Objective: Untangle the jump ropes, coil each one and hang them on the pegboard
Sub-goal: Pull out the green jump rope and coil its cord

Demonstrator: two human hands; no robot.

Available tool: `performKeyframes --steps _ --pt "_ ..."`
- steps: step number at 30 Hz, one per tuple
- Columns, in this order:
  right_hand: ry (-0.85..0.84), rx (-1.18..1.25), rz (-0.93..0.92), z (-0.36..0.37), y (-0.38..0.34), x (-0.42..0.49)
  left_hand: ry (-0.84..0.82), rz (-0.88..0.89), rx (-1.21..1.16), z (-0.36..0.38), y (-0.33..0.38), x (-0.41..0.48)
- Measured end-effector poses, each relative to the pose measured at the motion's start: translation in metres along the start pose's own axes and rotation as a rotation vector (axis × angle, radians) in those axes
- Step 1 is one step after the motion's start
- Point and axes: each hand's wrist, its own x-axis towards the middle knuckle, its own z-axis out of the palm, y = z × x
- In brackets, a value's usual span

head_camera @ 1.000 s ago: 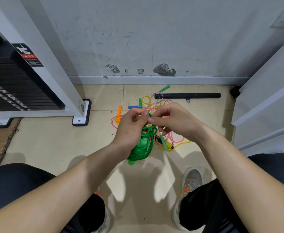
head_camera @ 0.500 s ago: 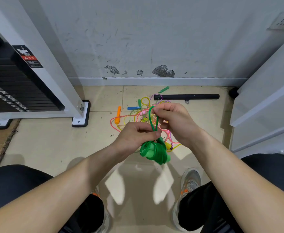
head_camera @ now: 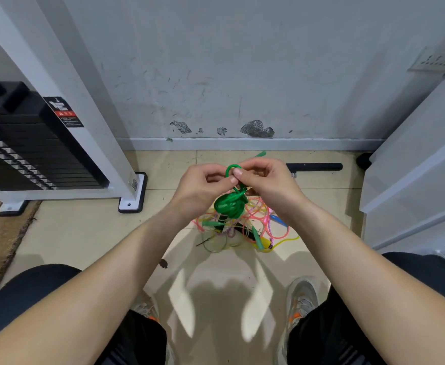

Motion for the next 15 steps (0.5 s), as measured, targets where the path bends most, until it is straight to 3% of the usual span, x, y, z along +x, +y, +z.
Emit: performKeyframes --steps 5,15 --pt "0.023 -0.119 -0.069 0.0 -0.019 0.038 -0.024 -0.044 -0.023 -0.023 0.022 0.038" --pt "0.035 -0.104 0.095 -0.015 -0.047 0.175 -0.052 -0.144 0.042 -0.06 0.051 0.176"
